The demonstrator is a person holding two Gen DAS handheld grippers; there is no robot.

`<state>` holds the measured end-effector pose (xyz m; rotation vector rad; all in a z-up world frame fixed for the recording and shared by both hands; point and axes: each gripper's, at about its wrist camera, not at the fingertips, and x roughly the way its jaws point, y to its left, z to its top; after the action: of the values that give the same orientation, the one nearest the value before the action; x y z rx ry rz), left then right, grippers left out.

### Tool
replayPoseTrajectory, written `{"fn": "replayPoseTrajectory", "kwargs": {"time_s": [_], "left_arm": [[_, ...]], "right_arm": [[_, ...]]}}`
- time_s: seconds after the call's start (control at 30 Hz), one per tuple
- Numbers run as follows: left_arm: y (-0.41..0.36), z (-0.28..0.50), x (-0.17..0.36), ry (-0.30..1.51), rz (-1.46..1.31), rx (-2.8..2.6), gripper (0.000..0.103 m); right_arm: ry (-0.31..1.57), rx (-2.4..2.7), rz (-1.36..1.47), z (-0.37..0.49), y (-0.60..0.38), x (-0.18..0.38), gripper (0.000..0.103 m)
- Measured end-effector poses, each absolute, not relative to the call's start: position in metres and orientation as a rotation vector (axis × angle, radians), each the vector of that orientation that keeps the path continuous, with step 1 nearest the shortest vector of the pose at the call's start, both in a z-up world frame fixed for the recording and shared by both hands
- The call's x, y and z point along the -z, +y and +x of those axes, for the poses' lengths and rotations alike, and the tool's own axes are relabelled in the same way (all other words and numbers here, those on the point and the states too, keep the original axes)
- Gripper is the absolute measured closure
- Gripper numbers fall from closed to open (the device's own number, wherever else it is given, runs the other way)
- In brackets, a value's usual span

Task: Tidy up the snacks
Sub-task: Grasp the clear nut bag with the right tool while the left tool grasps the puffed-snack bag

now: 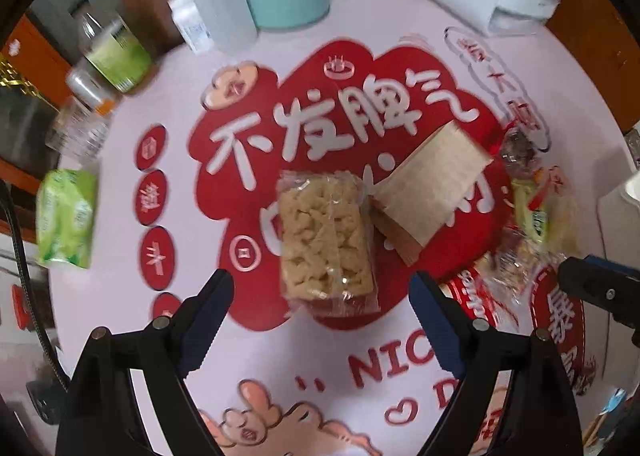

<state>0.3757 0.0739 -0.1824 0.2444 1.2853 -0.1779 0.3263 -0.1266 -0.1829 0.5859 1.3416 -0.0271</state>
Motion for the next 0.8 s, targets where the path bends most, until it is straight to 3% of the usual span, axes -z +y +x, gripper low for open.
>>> {"fn": "replayPoseTrajectory", "kwargs": {"time_s": [0.33, 0.53, 0.73, 0.8], "left_arm": [[0.077, 0.405, 0.222, 1.375, 0.129, 0.150, 0.015], [0.077, 0.414, 0.237, 1.398, 0.105, 0.128, 0.015], [0.073, 0.415, 0.248, 1.409, 0.106, 0.121, 0.016], [0.072, 0.415, 0.247, 1.407, 0.098, 0.124, 0.025]], "right_arm": [[1.429, 0.123, 0.642, 0.346, -0.117, 0.217, 0.035], [1.452, 0.178, 0.624, 0.357, -0.113, 0.229, 0.051], [1.461, 0.192, 0.538, 0.362, -0.105, 0.227, 0.054], [1.455, 0.181, 0.517, 0.362, -0.103, 0.225, 0.057]]}}
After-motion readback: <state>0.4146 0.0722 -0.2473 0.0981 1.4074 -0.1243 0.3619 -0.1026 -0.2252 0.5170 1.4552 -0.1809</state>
